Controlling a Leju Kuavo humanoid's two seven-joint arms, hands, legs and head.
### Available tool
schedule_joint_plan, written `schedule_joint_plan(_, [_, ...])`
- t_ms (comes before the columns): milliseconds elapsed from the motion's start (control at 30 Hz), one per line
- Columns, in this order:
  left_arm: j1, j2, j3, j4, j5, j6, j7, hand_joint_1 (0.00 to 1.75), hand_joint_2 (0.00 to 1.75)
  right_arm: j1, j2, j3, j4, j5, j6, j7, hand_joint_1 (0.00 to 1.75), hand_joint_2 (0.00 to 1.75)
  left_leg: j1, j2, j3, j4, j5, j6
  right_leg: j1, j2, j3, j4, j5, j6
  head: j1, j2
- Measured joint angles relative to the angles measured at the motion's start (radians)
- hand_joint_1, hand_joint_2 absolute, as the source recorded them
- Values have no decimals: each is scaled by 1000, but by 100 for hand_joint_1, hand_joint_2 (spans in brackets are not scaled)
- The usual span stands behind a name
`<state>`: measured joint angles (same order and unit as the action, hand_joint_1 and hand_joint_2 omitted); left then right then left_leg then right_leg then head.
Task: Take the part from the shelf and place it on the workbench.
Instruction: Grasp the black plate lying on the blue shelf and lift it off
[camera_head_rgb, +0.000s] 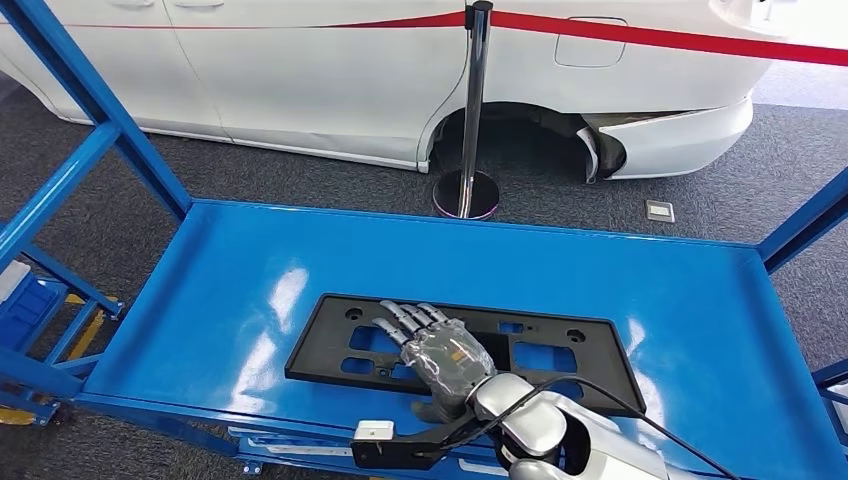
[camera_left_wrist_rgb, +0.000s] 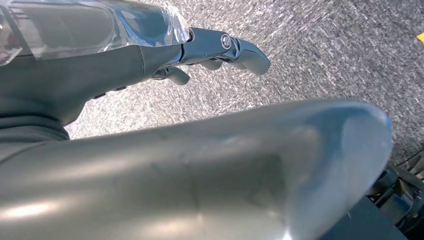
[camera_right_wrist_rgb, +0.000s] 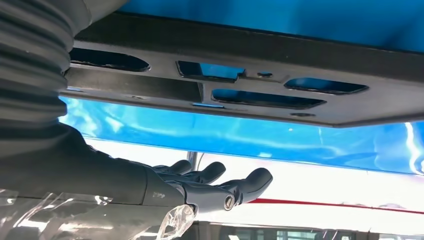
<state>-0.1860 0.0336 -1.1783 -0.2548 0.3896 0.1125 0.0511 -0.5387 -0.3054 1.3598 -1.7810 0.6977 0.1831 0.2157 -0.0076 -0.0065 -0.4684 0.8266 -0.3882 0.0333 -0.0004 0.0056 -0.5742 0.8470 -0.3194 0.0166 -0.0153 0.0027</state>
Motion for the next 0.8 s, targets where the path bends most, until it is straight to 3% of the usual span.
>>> schedule_joint_plan(533, [-1,0,13,0,-2,0,-12,0,0,45,5,-43,4,47,-27,0,0,175,0,0,0,0,0,0,0,0,0,0,0,0,0,0])
schedule_joint_plan(800, [0,0,17,0,-3,0,-15,0,0,80,7,-87,35,162,-88,68,0,175,0,0,0,0,0,0,0,0,0,0,0,0,0,0])
